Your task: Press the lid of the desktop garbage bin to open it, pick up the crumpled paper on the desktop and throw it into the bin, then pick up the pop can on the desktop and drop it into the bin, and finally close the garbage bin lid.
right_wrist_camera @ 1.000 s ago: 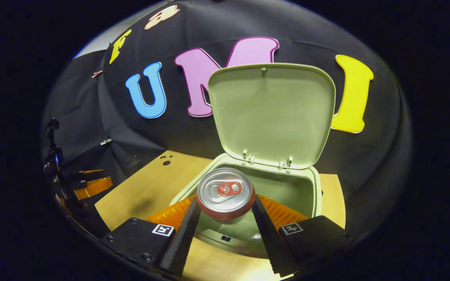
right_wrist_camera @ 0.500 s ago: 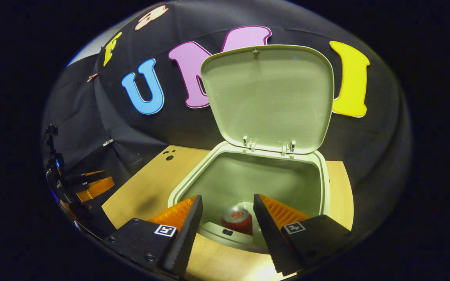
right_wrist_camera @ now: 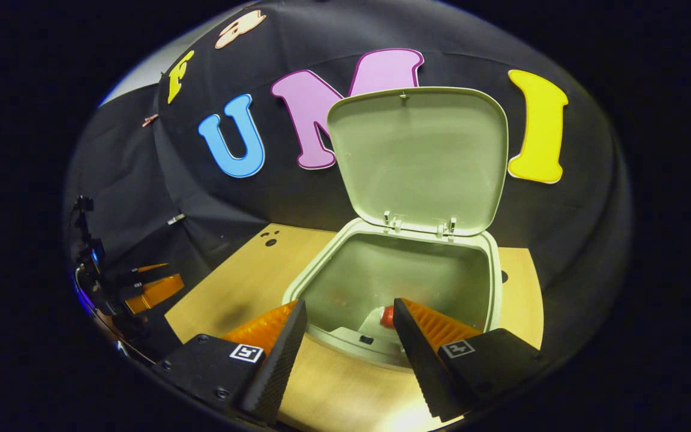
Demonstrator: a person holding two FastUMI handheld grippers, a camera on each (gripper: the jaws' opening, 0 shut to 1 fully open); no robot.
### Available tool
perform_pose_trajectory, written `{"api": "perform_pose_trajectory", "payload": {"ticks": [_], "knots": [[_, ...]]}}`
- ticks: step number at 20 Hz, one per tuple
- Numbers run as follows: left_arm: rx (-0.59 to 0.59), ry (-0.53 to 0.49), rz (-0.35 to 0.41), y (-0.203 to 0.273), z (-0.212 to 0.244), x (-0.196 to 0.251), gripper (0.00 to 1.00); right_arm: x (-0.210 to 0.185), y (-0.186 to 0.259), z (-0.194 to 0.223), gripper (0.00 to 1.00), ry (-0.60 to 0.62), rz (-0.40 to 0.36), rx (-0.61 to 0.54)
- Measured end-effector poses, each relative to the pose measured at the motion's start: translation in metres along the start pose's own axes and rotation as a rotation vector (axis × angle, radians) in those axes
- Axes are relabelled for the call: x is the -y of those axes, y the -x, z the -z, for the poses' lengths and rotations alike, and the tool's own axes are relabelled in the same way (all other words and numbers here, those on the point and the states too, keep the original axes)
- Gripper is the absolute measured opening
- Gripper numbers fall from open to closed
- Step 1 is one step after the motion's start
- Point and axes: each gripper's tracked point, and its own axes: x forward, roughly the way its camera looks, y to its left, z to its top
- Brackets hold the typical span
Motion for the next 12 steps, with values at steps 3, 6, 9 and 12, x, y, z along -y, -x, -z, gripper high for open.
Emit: {"api": "perform_pose_trajectory", "payload": {"ticks": [3,6,9,12], "knots": [[0.010,0.008,0.000,0.007,-0.001,0.000,0.95,0.000,0.011,-0.016,0.92,0.038,0.015,0.043],[0.013,0.011,0.008,0.012,-0.001,0.003,0.95,-0.007,0.022,-0.038,0.93,0.071,0.011,0.094],[0.018,0.010,0.017,0.017,-0.001,0.006,0.95,-0.013,0.027,-0.059,0.99,0.105,0.013,0.135],[0.021,0.009,0.022,0.022,-0.002,0.008,0.96,-0.017,0.030,-0.084,0.99,0.113,0.013,0.179]]}}
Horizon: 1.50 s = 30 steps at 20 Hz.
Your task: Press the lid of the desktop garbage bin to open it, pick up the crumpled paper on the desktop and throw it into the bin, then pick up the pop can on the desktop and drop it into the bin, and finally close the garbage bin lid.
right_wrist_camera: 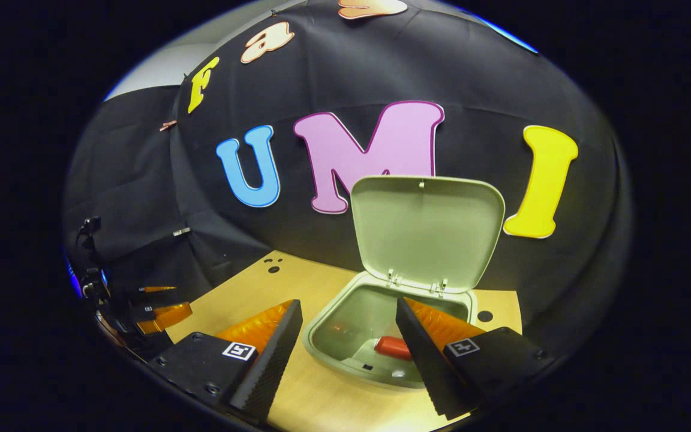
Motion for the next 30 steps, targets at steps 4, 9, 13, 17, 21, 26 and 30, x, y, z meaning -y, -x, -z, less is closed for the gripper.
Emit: {"api": "perform_pose_trajectory", "payload": {"ticks": [4,9,13,17,21,26,30], "knots": [[-0.001,-0.001,0.005,0.006,0.002,0.000,0.95,0.007,-0.005,-0.040,0.99,0.014,0.025,0.080],[-0.001,0.003,-0.008,0.013,0.003,-0.005,0.95,0.021,-0.015,-0.087,0.99,0.046,0.076,0.180],[-0.002,0.001,-0.028,0.017,0.005,-0.014,0.95,0.032,-0.027,-0.120,0.99,0.055,0.125,0.262],[-0.006,0.013,-0.048,0.019,0.006,-0.022,0.95,0.048,-0.045,-0.137,0.99,0.009,0.149,0.291],[-0.011,0.016,-0.063,0.018,0.008,-0.028,0.95,0.069,-0.064,-0.144,0.98,-0.003,0.188,0.294],[-0.012,0.012,-0.061,0.015,0.006,-0.028,0.95,0.078,-0.080,-0.137,0.98,-0.026,0.201,0.236],[-0.014,0.003,-0.052,0.011,0.005,-0.028,0.95,0.069,-0.073,-0.126,0.99,0.011,0.190,0.207]]}}
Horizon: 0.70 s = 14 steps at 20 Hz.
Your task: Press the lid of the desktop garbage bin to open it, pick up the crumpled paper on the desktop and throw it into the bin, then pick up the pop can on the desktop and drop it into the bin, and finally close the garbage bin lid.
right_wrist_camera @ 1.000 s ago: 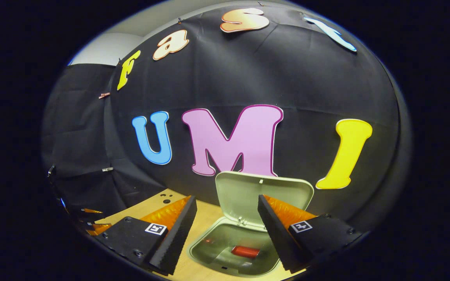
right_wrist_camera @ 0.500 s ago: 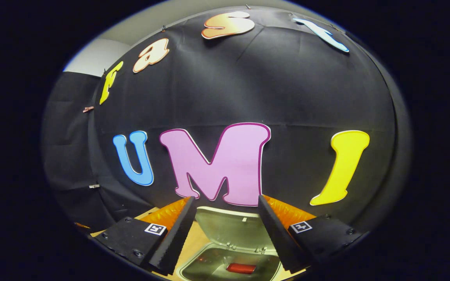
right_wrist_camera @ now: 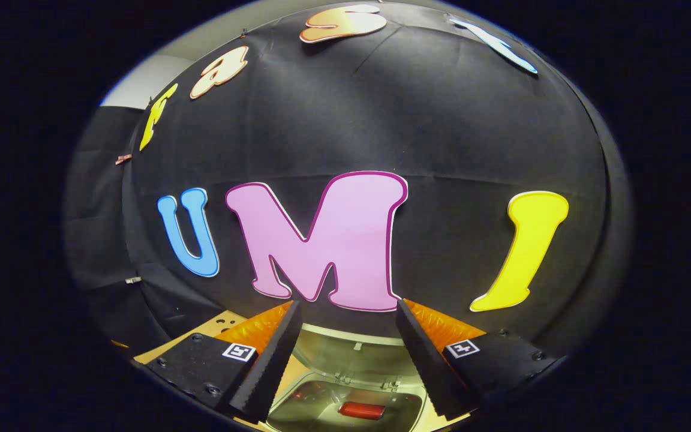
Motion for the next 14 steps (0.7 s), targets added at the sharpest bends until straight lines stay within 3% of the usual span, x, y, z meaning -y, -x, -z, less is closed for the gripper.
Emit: {"api": "perform_pose_trajectory", "payload": {"ticks": [14], "knots": [[0.002,-0.028,0.065,0.002,0.001,0.017,0.96,-0.030,0.068,0.066,0.99,0.009,-0.039,-0.119]]}}
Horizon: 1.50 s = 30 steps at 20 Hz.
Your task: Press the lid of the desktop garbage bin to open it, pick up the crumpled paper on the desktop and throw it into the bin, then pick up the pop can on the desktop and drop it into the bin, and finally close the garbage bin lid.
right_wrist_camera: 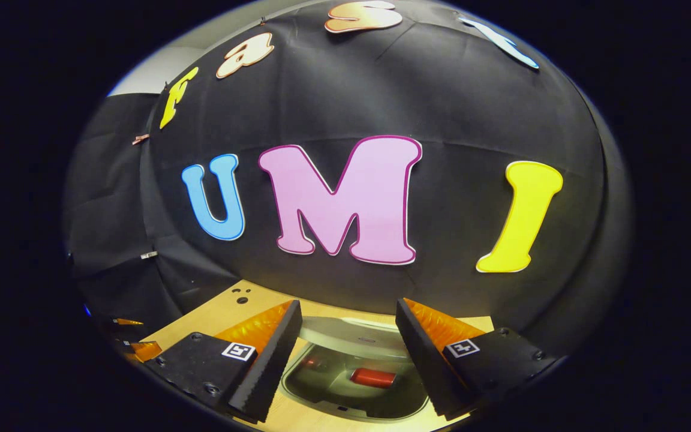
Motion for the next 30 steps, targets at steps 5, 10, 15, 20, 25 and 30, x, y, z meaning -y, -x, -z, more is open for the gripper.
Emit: {"api": "perform_pose_trajectory", "payload": {"ticks": [5,10,15,20,25,30], "knots": [[-0.005,-0.002,0.005,0.004,0.003,0.002,0.95,-0.007,0.010,0.032,0.99,-0.015,-0.013,-0.052],[-0.009,0.000,0.002,0.006,0.005,0.002,0.95,-0.007,0.016,0.058,0.99,-0.022,-0.015,-0.096],[-0.011,0.003,-0.001,0.008,0.007,0.002,0.95,-0.008,0.020,0.081,0.99,-0.019,-0.019,-0.132],[-0.014,0.003,-0.006,0.010,0.009,0.002,0.96,-0.009,0.024,0.107,0.99,-0.003,-0.020,-0.181],[-0.019,0.010,-0.007,0.011,0.013,0.004,0.96,-0.010,0.027,0.117,0.99,0.027,-0.021,-0.199],[-0.027,0.014,-0.008,0.012,0.015,0.006,0.95,-0.009,0.026,0.133,0.99,0.034,-0.023,-0.244]]}}
